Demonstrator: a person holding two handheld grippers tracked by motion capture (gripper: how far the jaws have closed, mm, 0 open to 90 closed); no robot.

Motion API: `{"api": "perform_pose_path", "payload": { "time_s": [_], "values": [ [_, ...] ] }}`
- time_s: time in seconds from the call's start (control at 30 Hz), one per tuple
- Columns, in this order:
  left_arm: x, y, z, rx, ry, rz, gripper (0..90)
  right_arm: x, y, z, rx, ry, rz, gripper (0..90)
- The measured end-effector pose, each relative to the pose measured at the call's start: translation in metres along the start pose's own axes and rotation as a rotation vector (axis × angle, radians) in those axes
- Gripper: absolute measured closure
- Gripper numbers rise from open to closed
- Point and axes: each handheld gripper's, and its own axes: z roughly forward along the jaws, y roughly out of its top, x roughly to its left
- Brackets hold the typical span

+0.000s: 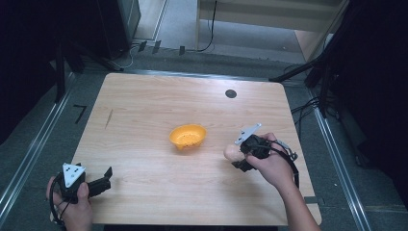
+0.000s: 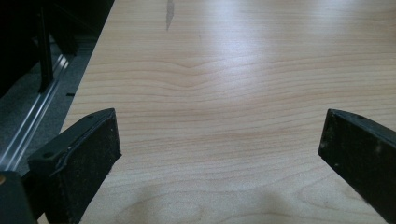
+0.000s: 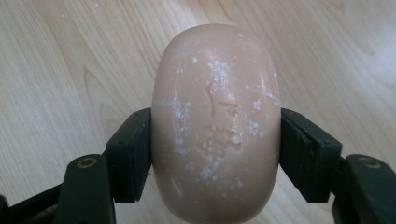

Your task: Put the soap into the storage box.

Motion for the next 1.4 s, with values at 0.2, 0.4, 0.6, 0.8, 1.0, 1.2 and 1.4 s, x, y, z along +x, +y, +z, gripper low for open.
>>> {"api": "perform_pose_path", "payload": {
  "time_s": [0.2, 0.4, 0.6, 0.8, 1.0, 1.2, 1.4],
  "values": [
    [0.001, 0.000, 0.001, 0.007, -0.009, -0.010, 0.0, -0.005, 0.013, -0.008, -0.019, -0.001, -0.023, 33.5],
    [0.002, 0.001, 0.001, 0.012, -0.010, -0.011, 0.0, -0.015, 0.021, -0.006, -0.015, 0.012, -0.055, 33.5],
    [0.002, 0.001, 0.001, 0.002, -0.010, -0.013, 0.0, -0.025, 0.028, -0.002, -0.011, 0.029, -0.092, 33.4],
    [0.001, 0.001, 0.001, 0.001, -0.003, -0.004, 0.0, -0.032, 0.038, -0.004, -0.037, 0.049, -0.136, 33.4],
    [0.001, 0.001, 0.001, -0.002, -0.007, -0.011, 0.0, -0.033, 0.048, -0.003, -0.035, 0.059, -0.165, 33.5],
    [0.001, 0.001, 0.001, 0.000, -0.004, -0.005, 0.0, -0.032, 0.060, -0.001, -0.026, 0.071, -0.229, 33.5],
    [0.001, 0.000, 0.000, -0.007, -0.006, 0.002, 0.0, -0.031, 0.070, -0.001, -0.023, 0.077, -0.278, 33.5]
  ]
}}
